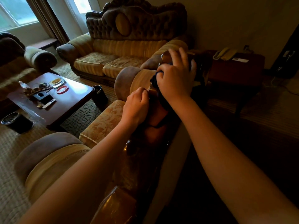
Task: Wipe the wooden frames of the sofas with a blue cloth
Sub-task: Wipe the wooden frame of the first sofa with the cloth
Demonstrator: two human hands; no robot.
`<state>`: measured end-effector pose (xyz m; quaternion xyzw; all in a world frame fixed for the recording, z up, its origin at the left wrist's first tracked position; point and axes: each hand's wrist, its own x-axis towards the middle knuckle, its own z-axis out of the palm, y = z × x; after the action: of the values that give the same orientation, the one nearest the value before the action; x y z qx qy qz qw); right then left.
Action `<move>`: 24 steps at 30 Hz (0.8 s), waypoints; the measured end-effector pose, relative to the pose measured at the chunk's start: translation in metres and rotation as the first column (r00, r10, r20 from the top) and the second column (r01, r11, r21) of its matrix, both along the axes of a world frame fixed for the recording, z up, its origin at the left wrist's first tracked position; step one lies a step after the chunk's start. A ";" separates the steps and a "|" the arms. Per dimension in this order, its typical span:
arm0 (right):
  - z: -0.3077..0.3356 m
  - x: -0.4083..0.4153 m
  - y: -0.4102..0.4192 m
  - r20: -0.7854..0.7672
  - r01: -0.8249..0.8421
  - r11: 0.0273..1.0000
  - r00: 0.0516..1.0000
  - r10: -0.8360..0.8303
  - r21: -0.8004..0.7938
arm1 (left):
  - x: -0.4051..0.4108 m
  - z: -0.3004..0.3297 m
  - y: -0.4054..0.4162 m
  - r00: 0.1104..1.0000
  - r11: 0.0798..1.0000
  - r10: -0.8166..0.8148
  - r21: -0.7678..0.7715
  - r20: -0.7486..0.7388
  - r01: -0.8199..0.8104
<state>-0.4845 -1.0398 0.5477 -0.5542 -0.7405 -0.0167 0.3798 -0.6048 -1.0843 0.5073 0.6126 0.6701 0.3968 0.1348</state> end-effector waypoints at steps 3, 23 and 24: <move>0.008 0.003 0.009 0.036 0.017 0.999 0.999 -0.015 -0.045 | 0.000 -0.001 -0.001 1.000 1.000 -0.001 0.003 -0.003 0.001; -0.119 0.001 -0.109 -0.876 -0.111 0.974 0.467 -0.124 -0.197 | 0.002 0.003 -0.003 1.000 1.000 -0.005 -0.012 0.014 0.005; -0.126 -0.003 -0.121 -0.875 -0.104 0.976 0.467 -0.123 -0.193 | 0.003 0.004 -0.004 1.000 1.000 -0.004 -0.005 0.016 0.004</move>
<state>-0.4871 -1.1605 0.4214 -0.5255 -0.4317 0.3510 0.6436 -0.6018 -1.0879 0.5112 0.6104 0.6689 0.3997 0.1426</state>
